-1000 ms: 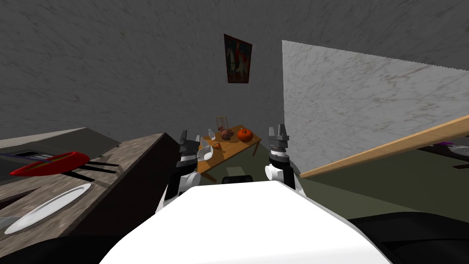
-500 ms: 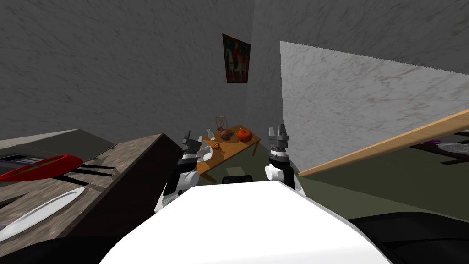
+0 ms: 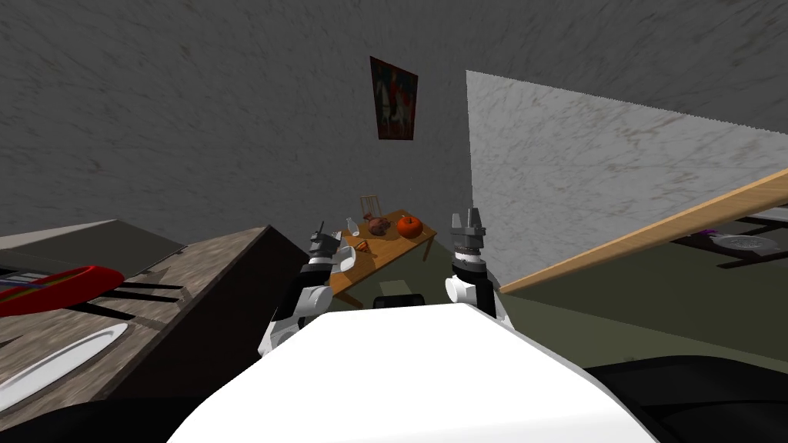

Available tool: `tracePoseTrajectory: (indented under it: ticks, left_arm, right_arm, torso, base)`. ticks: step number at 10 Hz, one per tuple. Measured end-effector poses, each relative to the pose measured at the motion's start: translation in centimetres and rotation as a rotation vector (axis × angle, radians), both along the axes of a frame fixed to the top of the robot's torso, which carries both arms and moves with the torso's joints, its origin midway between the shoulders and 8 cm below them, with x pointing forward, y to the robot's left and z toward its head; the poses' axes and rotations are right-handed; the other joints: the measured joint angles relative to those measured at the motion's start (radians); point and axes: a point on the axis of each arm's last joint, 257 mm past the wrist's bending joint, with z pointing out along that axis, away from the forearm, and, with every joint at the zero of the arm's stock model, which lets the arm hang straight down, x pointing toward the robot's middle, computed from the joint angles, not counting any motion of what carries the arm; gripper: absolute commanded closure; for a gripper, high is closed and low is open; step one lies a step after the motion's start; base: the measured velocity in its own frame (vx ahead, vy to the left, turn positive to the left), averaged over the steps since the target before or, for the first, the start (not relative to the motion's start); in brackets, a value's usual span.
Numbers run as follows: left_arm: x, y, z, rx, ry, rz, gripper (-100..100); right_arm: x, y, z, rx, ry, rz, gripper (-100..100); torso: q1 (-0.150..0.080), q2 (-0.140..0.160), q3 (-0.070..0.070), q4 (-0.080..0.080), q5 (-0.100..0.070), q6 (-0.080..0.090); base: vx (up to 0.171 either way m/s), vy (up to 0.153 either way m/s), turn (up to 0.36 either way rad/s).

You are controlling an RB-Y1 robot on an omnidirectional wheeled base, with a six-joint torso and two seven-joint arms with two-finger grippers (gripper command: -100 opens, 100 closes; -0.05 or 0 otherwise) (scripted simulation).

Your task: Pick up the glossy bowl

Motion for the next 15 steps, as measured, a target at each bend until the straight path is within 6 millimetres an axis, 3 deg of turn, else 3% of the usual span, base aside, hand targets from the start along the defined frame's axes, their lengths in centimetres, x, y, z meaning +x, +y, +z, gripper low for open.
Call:
tracePoseTrajectory:
  ticks: [8, 15]
  left_arm:
    - [1.9, 1.8, -4.8, -0.091, 0.184, -0.005, -100]
    - [2.7, 3.8, -10.5, -0.175, 0.366, 0.024, -100]
  right_arm:
    - [0.0, 0.0, 0.0, 0.0, 0.0, 0.0, 0]
    - [0.0, 0.0, 0.0, 0.0, 0.0, 0.0, 0]
  torso:
    - [0.0, 0.0, 0.0, 0.0, 0.0, 0.0]
    - [0.0, 0.0, 0.0, 0.0, 0.0, 0.0]
  base:
    - [-0.004, 0.0, -0.051]
    - [-0.004, 0.0, -0.064]
